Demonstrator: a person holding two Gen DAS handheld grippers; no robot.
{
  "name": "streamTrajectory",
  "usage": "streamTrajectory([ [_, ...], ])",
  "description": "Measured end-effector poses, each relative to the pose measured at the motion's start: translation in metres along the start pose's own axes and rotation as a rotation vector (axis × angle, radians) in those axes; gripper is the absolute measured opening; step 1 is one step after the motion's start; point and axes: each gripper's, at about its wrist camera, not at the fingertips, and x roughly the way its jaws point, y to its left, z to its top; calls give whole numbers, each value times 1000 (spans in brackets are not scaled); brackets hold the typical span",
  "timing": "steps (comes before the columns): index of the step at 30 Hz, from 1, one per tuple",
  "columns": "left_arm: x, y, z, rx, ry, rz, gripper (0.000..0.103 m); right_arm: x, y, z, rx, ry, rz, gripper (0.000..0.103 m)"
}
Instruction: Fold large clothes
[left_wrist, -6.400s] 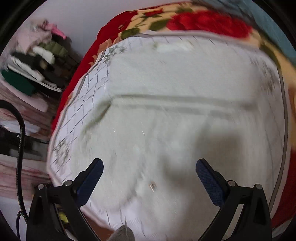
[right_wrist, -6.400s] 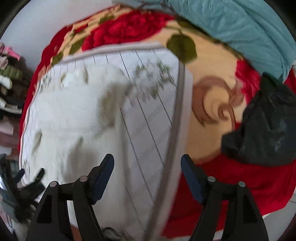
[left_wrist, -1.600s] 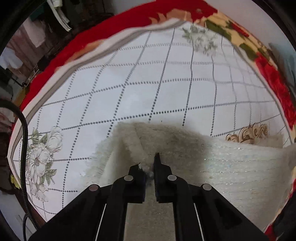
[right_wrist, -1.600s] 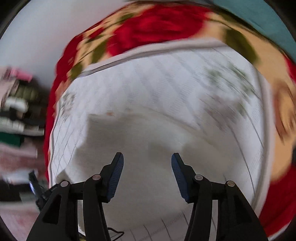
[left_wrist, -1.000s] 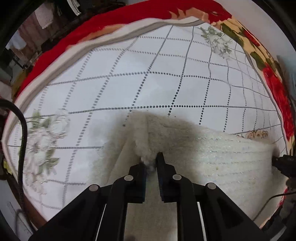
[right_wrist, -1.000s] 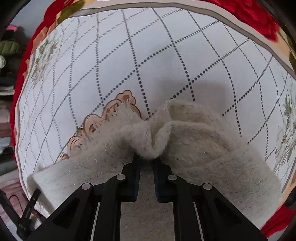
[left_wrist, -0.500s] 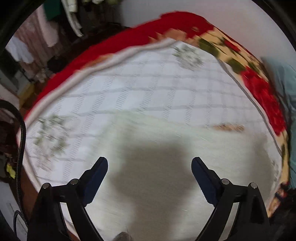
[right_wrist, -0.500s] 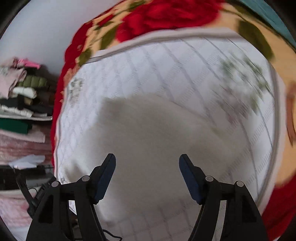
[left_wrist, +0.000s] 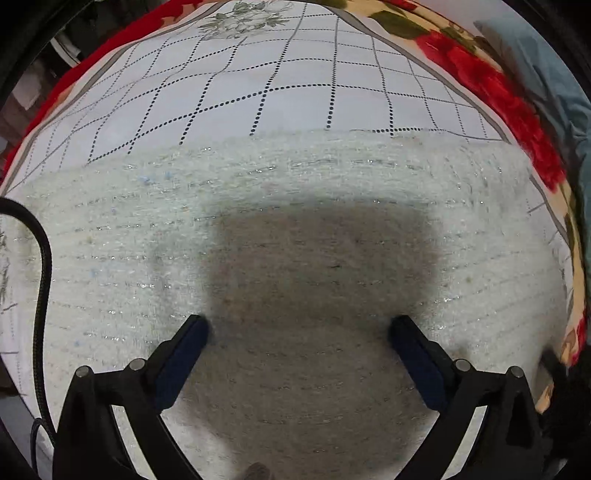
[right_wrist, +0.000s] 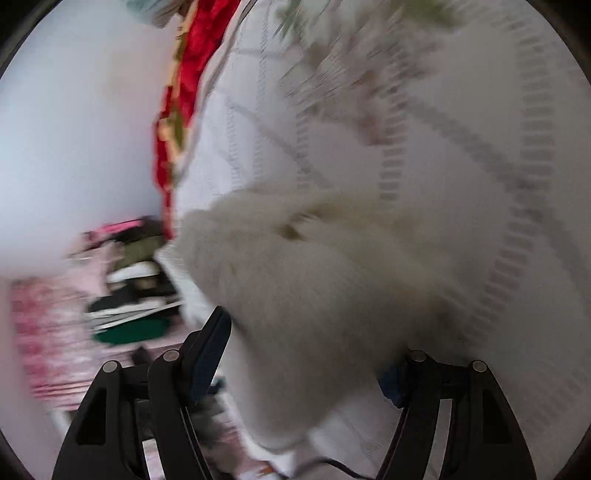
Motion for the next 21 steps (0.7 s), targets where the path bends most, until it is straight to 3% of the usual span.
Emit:
streamTrajectory([
  [4,-3,3,0,17,-2,3,103,39,20,9,-30,22,31,70],
  [5,-4,4,3,17,0,10,103,45,25,10,-38,23,36,65],
  [6,-3,-3,1,18,-5,20,103,52,33,10,-55,27,18,45],
  [7,-4,-4,3,21,-10,29,103,57,38,10,-69,21,-2,34],
  [9,-6,-8,2,33,-10,37,103,57,49,7,-84,-6,-5,29],
  [14,-10,-28,-11,105,-7,16,103,16,63,-21,-117,-73,-32,25],
  [18,-9,-56,-36,179,30,-43,103,-45,44,-53,-105,-133,-95,25],
  [20,-7,-66,-46,211,30,-38,103,-62,27,-61,-89,-141,-117,26],
  [21,-6,-71,-48,219,24,-27,103,-65,16,-61,-75,-137,-114,32],
])
